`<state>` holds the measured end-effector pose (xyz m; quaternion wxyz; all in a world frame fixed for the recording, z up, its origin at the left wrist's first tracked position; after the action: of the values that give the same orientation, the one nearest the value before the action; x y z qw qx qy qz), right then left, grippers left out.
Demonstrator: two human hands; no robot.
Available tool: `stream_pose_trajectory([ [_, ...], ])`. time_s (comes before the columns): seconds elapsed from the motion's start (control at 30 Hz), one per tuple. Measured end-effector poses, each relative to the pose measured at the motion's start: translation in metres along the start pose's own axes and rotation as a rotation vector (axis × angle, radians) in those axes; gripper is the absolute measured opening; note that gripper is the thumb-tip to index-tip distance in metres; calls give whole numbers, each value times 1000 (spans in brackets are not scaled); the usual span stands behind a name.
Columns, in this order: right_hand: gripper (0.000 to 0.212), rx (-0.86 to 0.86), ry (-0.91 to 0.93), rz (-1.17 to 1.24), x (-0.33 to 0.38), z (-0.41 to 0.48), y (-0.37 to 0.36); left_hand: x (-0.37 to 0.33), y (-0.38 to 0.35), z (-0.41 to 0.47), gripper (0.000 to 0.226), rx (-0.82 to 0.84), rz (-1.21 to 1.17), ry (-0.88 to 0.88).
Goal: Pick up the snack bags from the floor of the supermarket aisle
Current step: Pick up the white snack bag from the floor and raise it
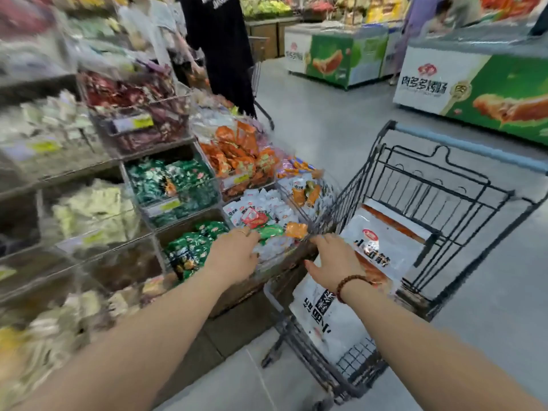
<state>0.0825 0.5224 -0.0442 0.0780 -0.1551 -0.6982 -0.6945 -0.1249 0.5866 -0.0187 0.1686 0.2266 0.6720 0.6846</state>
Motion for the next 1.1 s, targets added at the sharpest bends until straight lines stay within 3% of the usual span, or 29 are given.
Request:
stream_pose_trajectory([
  [0.23, 53, 98, 382, -15, 163, 7, -32, 117, 9, -148, 35, -19, 26, 382],
  [0.5, 46, 199, 823, -86, 374, -88, -97, 198, 1, -414, 43, 65, 61, 862],
  [0.8, 49, 266, 1195, -77, 565, -274, -154, 207, 10, -692, 30, 22, 86, 1198],
  [1.1, 46, 315, 1614, -104, 711, -443, -197, 182, 2, -905, 43, 43, 67, 1617],
])
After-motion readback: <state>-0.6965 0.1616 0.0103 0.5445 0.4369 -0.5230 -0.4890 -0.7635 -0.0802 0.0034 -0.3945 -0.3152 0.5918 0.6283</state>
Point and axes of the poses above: each hand's wrist, its own z-axis towards the middle knuckle, its own y-axis out of the back of the hand, x = y × z, the point moved 1 cm from there along z, towards the middle knuckle, and after that the axes turned 4 degrees about z, right-handed, at the moved point
